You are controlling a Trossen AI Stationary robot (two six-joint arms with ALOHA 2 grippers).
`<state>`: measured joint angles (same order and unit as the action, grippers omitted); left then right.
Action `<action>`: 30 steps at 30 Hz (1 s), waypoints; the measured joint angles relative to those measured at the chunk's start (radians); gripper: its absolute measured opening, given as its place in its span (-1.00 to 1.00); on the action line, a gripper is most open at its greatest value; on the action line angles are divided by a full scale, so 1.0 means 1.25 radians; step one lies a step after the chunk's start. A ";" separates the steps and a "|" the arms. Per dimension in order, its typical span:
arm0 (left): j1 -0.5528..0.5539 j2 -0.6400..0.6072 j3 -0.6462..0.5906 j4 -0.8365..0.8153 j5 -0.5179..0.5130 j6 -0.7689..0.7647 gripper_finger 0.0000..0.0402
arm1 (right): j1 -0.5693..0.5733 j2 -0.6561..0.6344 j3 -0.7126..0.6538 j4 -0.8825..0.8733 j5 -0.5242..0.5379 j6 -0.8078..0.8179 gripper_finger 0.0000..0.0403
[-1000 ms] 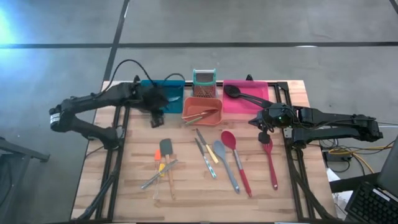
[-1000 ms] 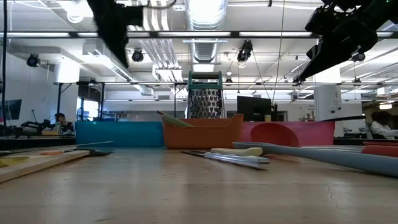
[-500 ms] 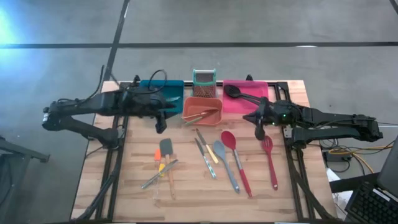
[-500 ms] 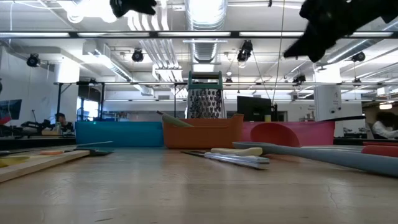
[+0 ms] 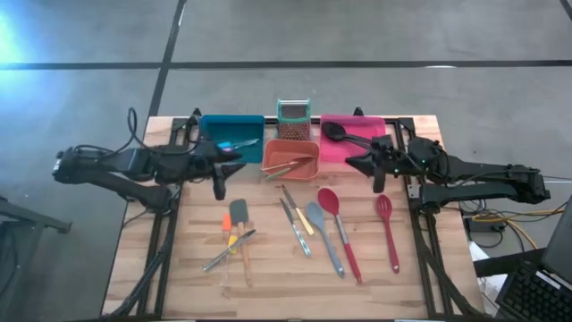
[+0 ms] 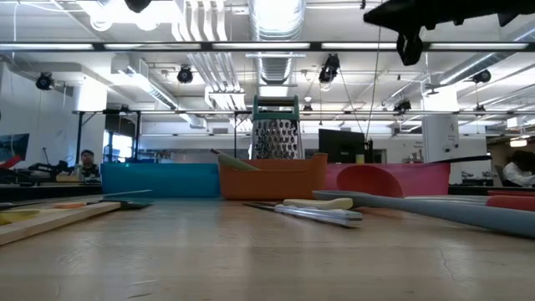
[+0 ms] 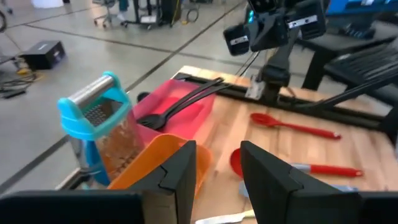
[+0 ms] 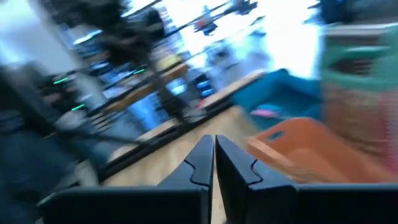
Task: Pick & Place Kitchen Items
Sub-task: Put the red slotted ladle scoop into the pink bin
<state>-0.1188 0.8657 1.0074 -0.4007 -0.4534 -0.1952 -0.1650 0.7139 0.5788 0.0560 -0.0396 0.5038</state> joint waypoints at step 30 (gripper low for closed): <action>-0.003 -0.242 -0.343 0.126 0.008 -0.021 -0.37 | 0.442 0.262 0.193 -0.821 0.307 0.728 -0.94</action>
<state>-0.1226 0.5632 0.5791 -0.2433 -0.4431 -0.2218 0.3880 1.0420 0.8197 -0.9705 0.3447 1.4144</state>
